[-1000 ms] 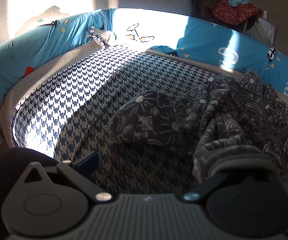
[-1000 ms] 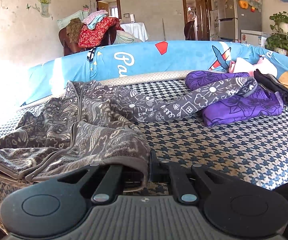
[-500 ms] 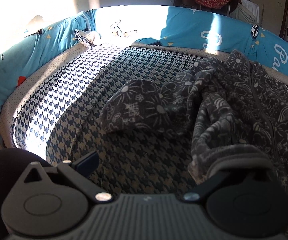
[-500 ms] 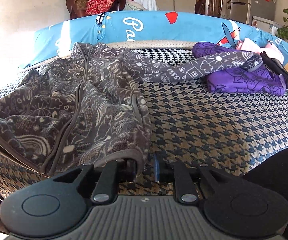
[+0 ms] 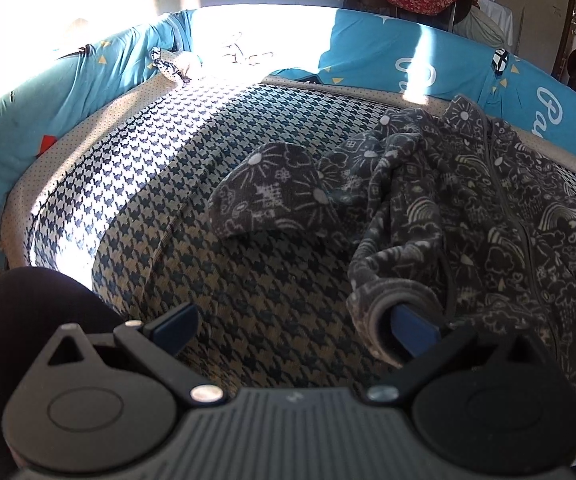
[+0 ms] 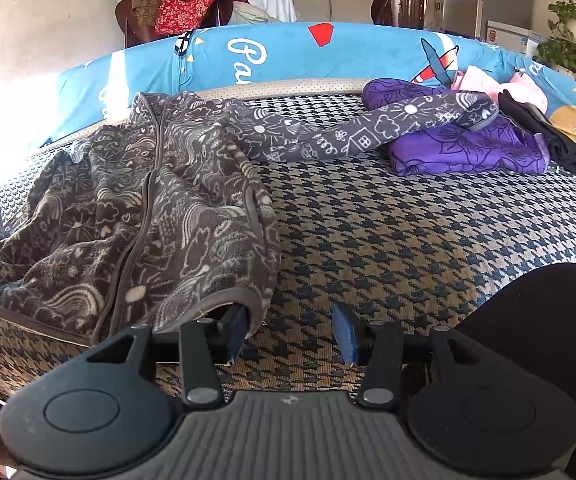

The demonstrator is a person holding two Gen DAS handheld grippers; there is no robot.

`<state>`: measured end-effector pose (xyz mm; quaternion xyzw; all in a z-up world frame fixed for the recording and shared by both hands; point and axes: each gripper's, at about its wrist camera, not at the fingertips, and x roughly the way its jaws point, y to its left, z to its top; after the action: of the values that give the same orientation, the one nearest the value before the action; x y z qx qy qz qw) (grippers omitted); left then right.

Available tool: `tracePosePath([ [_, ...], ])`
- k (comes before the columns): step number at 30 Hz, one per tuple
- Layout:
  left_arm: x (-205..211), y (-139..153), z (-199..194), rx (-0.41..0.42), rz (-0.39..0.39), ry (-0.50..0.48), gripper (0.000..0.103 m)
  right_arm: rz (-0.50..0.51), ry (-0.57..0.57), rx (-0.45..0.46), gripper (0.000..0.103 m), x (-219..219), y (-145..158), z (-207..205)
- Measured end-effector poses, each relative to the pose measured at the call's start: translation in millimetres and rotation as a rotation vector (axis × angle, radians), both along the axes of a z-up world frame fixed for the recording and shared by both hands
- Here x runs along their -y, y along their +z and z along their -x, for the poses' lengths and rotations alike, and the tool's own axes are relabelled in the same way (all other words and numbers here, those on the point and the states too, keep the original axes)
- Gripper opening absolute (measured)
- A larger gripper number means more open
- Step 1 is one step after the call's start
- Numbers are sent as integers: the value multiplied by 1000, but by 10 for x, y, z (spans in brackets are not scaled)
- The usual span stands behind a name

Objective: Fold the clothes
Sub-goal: 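Open the right gripper and pull both grippers back from the fleece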

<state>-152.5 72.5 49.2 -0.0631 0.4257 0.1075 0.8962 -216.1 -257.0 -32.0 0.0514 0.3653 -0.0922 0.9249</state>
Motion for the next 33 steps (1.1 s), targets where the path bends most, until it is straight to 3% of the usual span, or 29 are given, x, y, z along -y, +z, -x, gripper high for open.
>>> tracePosePath([
  [7, -24, 336, 131, 138, 12, 30, 103, -15, -8, 8, 46, 2, 81, 91],
  [10, 9, 386, 62, 145, 14, 9, 103, -16, -17, 19, 46, 9, 130, 129],
  [17, 238, 237, -202, 126, 57, -70, 103, -11, 20, 77, 50, -34, 235, 59],
  [25, 602, -38, -514, 100, 31, -190, 103, -53, 108, 104, 50, -95, 163, -262],
  [33, 790, -218, -747, 95, 64, -269, 103, -68, 215, 100, 48, -101, 119, -667],
])
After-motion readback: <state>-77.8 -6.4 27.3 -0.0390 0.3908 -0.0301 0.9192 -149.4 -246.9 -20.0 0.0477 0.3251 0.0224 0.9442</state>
